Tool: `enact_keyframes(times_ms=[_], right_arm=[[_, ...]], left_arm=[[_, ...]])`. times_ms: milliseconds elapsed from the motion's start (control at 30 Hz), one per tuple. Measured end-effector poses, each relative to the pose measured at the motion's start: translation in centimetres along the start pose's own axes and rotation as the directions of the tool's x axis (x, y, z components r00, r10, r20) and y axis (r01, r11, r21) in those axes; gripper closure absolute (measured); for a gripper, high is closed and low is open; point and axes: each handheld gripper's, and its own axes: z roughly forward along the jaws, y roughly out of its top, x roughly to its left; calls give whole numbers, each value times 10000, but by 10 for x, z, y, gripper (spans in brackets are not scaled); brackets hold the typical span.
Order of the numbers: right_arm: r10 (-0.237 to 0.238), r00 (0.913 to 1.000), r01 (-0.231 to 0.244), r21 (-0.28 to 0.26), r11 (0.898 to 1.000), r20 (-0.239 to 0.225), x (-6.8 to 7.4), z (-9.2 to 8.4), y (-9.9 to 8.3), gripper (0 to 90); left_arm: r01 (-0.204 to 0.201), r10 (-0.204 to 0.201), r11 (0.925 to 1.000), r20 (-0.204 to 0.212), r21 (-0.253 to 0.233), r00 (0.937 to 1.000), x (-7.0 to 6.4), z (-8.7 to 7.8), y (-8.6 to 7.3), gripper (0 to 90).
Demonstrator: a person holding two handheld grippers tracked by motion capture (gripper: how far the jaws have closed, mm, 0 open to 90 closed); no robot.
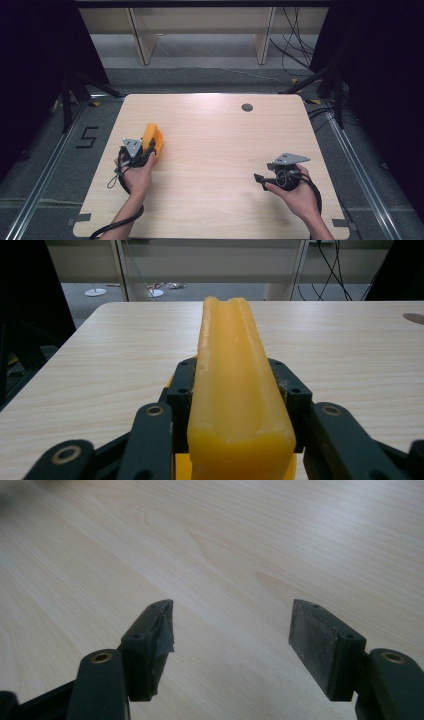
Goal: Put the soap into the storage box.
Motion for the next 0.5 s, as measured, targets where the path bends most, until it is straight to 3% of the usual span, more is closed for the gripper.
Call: enact_keyframes(times_ms=[167, 233, 333, 500], right_arm=[[124, 9999, -124, 104, 9999, -37, 1, -1, 1, 346], [-85, 9998, 88, 135, 9999, -197, -1, -1, 1, 345], [-206, 9998, 206, 29, 9998, 13, -2, 0, 0, 342], [-136, 9999, 136, 77, 9999, 7, -2, -1, 0, 341]], left_arm=[[-25, 25, 10000, 291, 3, 9996, 0, -2, 0, 581], [-94, 89, 9999, 465, 113, 9989, 1, -3, 3, 517], [-223, 207, 9995, 687, 233, 9974, 2, -7, 7, 386], [-213, 159, 9986, 1069, 487, 9941, 4, -19, 13, 310]])
